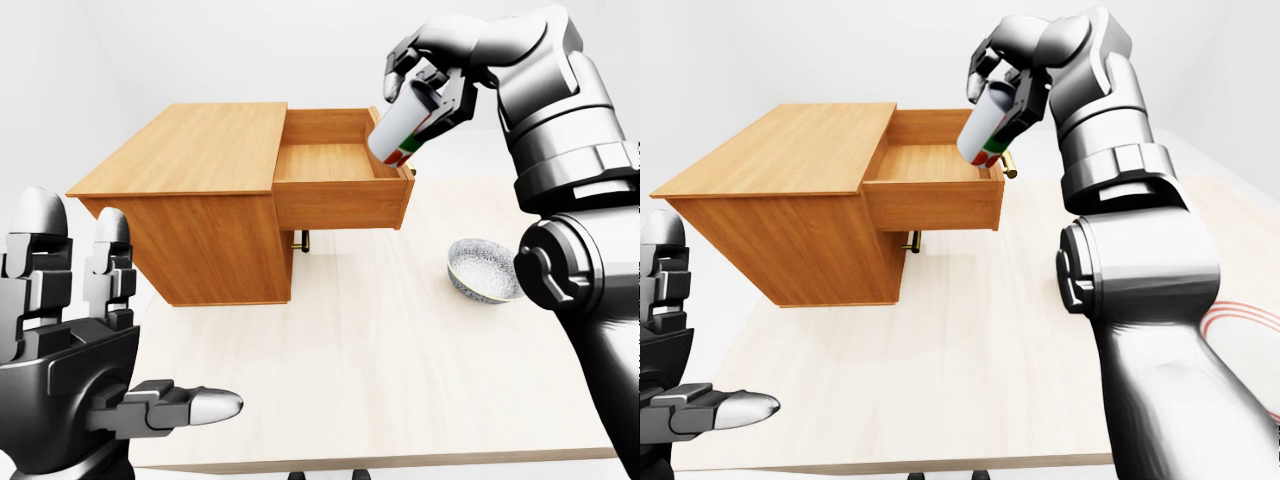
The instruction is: Put the ketchup in the top drawer of the cabinet.
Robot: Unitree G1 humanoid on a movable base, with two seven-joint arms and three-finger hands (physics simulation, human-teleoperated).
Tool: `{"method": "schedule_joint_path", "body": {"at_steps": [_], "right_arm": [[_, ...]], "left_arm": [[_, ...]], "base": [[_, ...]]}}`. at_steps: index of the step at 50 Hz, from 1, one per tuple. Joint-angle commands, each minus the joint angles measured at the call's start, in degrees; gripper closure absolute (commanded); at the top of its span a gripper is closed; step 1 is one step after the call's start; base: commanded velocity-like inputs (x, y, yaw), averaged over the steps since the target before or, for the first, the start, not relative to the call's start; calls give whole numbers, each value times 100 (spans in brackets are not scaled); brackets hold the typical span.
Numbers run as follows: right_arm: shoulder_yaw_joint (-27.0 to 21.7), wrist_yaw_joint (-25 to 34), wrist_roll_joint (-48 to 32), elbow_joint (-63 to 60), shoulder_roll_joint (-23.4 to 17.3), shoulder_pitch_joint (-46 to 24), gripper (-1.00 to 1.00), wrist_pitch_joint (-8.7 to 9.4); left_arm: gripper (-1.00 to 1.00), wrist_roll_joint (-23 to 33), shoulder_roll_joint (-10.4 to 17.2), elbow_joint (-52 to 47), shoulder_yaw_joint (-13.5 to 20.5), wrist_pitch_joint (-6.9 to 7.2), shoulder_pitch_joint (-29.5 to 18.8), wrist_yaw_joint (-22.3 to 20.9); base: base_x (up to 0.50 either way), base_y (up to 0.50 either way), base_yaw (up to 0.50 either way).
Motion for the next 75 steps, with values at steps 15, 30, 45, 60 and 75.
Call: {"method": "schedule_joint_path", "body": {"at_steps": [15,30,45,60,75], "right_arm": [[-45,-48,-96,54,120,-164,100,0],[-34,-296,-3,270,484,-151,100,0],[-51,-445,23,344,529,-23,100,0],[-37,-485,-3,343,495,59,100,0],[-16,-517,-17,347,554,161,100,0]], "left_arm": [[-100,42,-1,44,-46,0,12,-5],[-100,19,12,48,-34,0,-1,8],[-100,-11,11,60,7,0,-8,1],[-100,21,-5,30,-44,0,51,-14],[-100,-17,-7,-4,2,0,24,-10]], "base": [[0,0,0],[0,0,0],[0,0,0],[0,0,0],[0,0,0]]}}
